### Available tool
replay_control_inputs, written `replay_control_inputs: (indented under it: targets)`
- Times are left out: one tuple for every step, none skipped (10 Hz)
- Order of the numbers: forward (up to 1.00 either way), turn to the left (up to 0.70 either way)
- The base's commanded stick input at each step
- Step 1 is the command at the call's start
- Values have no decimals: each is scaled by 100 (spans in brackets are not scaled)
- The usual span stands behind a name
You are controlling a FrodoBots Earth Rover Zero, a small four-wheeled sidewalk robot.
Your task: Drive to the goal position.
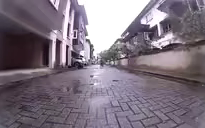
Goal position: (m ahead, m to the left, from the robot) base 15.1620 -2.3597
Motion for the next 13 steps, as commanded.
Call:
replay_control_inputs:
  targets:
    - [50, 0]
    - [50, 0]
    - [50, 0]
    - [50, 0]
    - [50, 0]
    - [50, 0]
    - [50, 0]
    - [50, 0]
    - [50, 0]
    - [50, 0]
    - [50, 0]
    - [50, 0]
    - [50, 0]
